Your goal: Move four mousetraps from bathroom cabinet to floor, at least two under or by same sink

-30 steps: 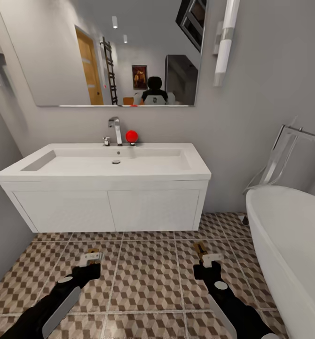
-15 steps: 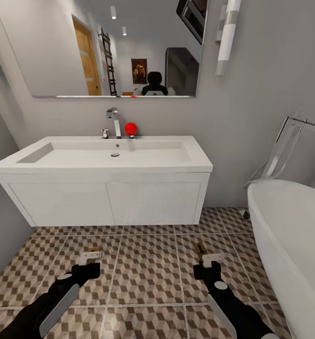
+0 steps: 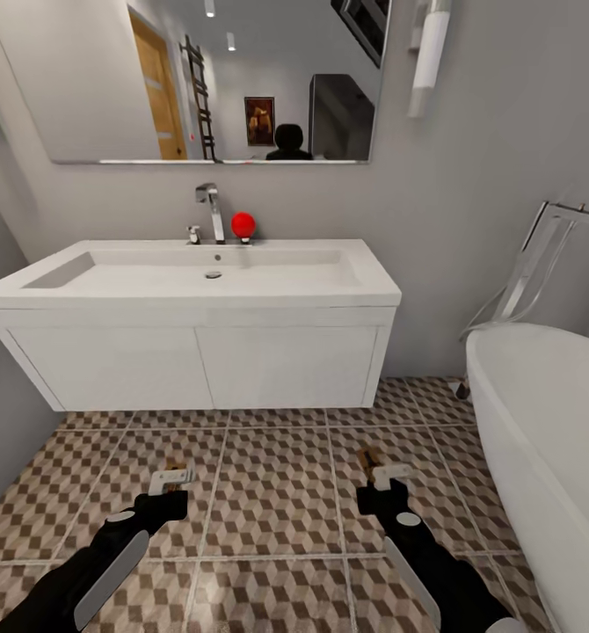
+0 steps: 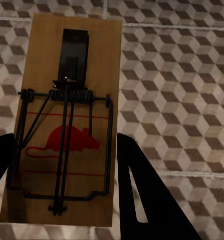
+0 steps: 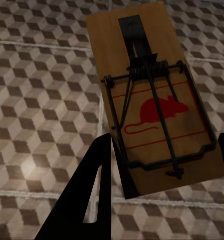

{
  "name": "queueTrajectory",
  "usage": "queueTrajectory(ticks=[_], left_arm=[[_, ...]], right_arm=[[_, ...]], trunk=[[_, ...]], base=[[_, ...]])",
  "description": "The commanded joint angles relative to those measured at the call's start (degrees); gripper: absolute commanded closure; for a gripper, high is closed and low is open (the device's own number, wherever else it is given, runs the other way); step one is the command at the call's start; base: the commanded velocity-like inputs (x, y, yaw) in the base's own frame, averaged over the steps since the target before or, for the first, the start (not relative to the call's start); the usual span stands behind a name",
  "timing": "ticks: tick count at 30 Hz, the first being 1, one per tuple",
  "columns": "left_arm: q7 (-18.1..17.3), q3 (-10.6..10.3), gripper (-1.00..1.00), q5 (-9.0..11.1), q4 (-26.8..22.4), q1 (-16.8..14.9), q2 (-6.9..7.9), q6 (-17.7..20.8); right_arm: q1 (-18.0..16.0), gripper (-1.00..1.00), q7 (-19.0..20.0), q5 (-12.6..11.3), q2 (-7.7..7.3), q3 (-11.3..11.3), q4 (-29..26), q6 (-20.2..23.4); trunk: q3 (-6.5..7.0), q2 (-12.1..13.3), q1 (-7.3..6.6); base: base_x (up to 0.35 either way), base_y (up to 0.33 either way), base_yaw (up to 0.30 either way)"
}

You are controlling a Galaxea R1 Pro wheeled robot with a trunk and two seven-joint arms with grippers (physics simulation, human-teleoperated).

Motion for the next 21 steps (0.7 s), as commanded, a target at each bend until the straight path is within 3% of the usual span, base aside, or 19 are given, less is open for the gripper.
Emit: queueTrajectory(ticks=[1,21], left_arm=[[0.64,-0.25,1.00,0.38,-0.11,-0.06,0.08,0.14],[0.64,-0.25,1.00,0.38,-0.04,-0.06,0.00,0.14]], right_arm=[[-0.06,1.00,-0.50,-0.58,-0.09,0.29,-0.27,0.40],[-0.06,1.00,-0.50,-0.66,-0.10,0.26,-0.54,0.76]], trunk=[[-0.33,-0.44,0.22],[-5.68,-8.46,4.61]], base=[[0.000,0.000,0.000],[0.000,0.000,0.000]])
